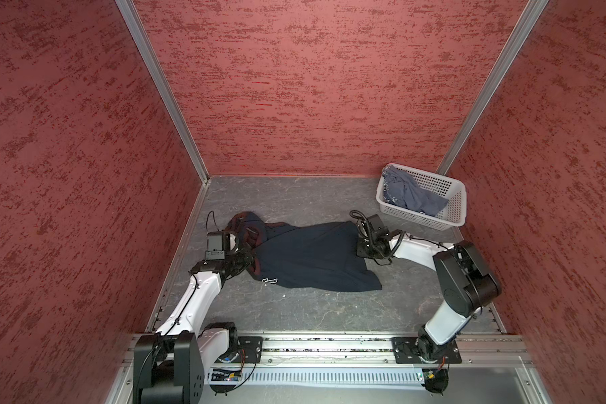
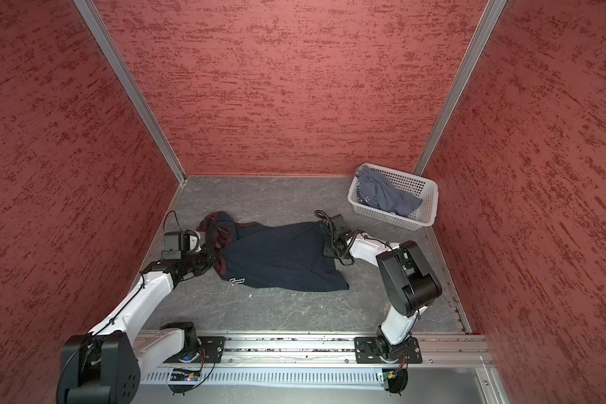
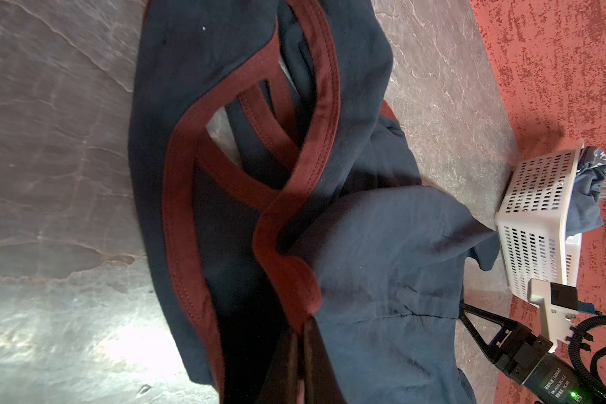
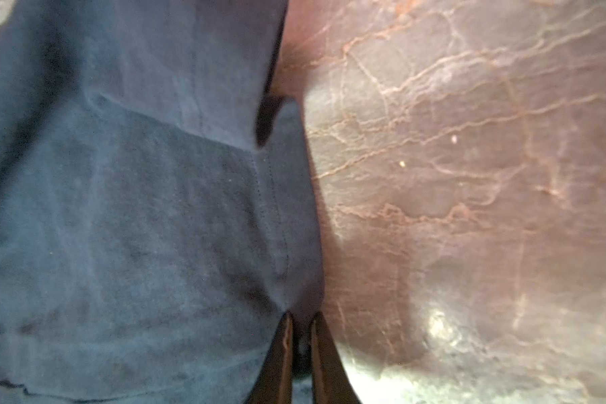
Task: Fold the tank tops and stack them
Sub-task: 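Lift the navy tank top high with both grippers, stretching it between them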
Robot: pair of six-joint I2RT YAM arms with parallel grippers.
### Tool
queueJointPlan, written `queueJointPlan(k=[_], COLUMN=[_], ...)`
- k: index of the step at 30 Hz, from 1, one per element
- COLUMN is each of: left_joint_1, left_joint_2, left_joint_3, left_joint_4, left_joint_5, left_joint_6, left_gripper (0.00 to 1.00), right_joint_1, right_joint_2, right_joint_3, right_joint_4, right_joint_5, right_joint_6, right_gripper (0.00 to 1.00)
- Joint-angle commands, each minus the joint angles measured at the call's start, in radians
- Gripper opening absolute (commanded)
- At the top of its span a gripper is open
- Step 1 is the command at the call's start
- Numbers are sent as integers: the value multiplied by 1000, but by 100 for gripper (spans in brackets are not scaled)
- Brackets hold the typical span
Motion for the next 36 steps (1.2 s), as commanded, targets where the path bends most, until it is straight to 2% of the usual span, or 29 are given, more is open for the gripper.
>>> queueJointPlan(k=[1, 8, 19, 26, 32, 36], left_joint_1=[8, 6, -3, -2, -2, -3], left_joint_2=[3, -17, -195, -266, -328, -339], left_joint_3=[-11, 11, 149, 374, 629, 705], left_joint_4=[20, 11, -16, -63, -115, -99], left_joint_5=[10, 38, 76, 102, 98, 84], left_joint_6=[23, 18, 36, 74, 114, 107], left_gripper=[8, 8, 8, 8, 7, 5], right_joint_1=[4, 16, 19, 19, 20, 20], right_joint_2=[-43, -127, -404, -544, -631, -671], right_joint_3=[25, 49, 221, 458, 704, 755], right_joint_4=[-35, -107, -320, -430, -460, -410], right_joint_5=[52, 76, 173, 264, 230, 173], right_joint_6=[-11, -19, -72, -143, -168, -160], right_gripper=[10, 7, 6, 3, 0, 0])
